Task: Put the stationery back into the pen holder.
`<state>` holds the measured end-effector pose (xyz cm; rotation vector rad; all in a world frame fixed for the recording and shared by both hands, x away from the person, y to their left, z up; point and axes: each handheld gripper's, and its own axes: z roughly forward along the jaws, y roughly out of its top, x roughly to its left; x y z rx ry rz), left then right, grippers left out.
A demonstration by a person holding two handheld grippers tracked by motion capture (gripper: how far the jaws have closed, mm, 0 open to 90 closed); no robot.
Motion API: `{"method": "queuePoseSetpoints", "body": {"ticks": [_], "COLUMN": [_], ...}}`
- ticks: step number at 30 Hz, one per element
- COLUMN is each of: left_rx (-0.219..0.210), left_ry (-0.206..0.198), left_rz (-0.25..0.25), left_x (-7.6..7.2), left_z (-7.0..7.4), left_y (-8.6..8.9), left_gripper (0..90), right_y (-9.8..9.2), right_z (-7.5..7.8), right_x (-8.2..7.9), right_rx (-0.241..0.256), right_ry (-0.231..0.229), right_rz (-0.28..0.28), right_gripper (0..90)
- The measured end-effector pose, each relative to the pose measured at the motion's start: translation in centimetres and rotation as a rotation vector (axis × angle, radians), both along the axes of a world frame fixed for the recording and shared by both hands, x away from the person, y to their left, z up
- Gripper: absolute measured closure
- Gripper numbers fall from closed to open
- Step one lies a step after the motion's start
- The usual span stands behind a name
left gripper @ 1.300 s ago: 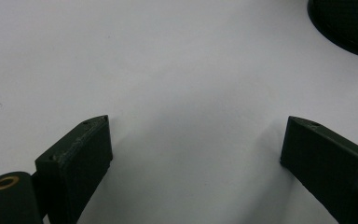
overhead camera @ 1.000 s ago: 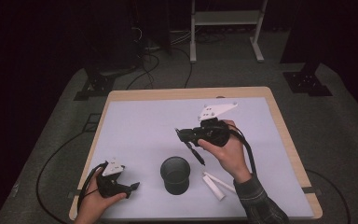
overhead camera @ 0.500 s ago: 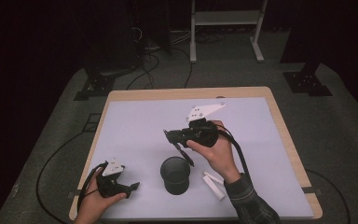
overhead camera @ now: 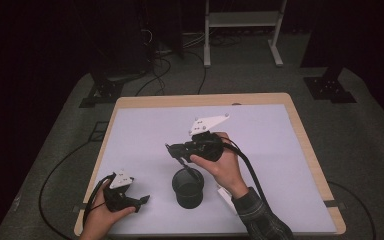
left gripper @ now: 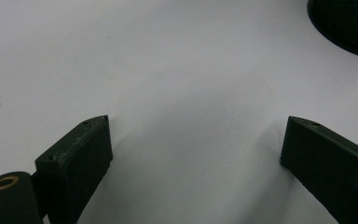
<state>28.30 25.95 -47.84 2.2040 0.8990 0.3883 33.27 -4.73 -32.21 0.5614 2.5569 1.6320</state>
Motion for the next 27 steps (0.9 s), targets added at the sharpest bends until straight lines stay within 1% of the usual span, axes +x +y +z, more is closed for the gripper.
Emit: {"method": "queuePoseSetpoints", "body": {"ticks": [5, 7, 11, 13, 17, 18, 27], "left_rx": [0.000, 0.000, 0.000, -0.001, -0.001, -0.001, -0.001], "left_ry": [0.000, 0.000, -0.001, -0.001, -0.001, -0.001, -0.001], "left_rz": [0.000, 0.000, 0.000, 0.001, 0.001, 0.001, 0.001], "left_x": [0.0, 0.0, 0.0, 0.0, 0.0, 0.0, 0.0], "left_z": [0.0, 0.0, 0.0, 0.0, 0.0, 0.0, 0.0], "left_y": [0.0, 0.0, 0.0, 0.0, 0.0, 0.0, 0.0], "left_gripper": [7.9, 7.9, 7.9, 7.9, 7.9, 7.9, 7.9], "right_y": [0.5, 0.6, 0.8, 0.8, 0.9, 0.8, 0.4], "right_z": [-0.6, -1.1, -1.5, -2.1, -2.6, -3.0, -4.0], "right_x": [0.0, 0.1, 0.1, 0.0, -0.1, -0.2, -0.3], "right_rx": [-0.003, -0.014, -0.023, -0.032, -0.040, -0.041, -0.061], "right_ry": [0.001, 0.012, 0.018, 0.026, 0.026, 0.033, 0.038], "right_rz": [0.010, 0.016, 0.021, 0.024, 0.030, 0.037, 0.039], "right_gripper": [79.5, 79.5, 79.5, 79.5, 79.5, 79.4, 79.4]}}
